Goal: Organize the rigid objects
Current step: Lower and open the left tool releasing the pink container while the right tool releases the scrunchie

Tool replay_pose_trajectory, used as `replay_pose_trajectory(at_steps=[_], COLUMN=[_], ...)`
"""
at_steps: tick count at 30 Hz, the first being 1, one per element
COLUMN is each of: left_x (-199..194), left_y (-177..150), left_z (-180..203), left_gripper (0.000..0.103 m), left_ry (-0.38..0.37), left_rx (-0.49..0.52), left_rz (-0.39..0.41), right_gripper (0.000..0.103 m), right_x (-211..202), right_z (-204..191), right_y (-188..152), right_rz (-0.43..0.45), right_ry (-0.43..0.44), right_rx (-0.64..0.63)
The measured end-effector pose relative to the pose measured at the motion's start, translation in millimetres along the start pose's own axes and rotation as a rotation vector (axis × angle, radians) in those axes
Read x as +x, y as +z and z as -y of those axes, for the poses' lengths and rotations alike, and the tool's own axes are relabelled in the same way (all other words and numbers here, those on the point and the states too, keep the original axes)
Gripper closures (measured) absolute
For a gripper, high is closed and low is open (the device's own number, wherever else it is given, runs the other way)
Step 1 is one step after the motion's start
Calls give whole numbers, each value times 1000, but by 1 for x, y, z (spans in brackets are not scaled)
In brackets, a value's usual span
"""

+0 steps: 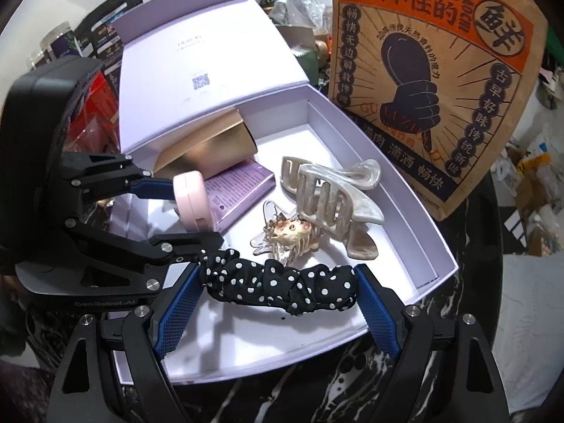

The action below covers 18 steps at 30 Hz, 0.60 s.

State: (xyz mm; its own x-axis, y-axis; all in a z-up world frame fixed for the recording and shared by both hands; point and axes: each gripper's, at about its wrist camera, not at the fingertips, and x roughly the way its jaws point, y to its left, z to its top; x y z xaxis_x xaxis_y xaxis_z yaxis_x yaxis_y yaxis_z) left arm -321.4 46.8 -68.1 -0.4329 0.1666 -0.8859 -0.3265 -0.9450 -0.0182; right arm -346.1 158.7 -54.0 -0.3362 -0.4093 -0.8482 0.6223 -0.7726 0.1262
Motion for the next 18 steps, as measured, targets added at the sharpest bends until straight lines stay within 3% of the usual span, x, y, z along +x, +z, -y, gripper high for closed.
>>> replay_pose_trajectory(at_steps=[18], left_x=[2], left_y=[3], left_z=[-7], left_gripper=[51], left_ry=[36], left_rx=[-18], left_rz=[-42], right_gripper=[14], right_x=[17], right_z=[-5], right_y=[7], right_rz=[-71], right_ry=[-90], right_rx=[4])
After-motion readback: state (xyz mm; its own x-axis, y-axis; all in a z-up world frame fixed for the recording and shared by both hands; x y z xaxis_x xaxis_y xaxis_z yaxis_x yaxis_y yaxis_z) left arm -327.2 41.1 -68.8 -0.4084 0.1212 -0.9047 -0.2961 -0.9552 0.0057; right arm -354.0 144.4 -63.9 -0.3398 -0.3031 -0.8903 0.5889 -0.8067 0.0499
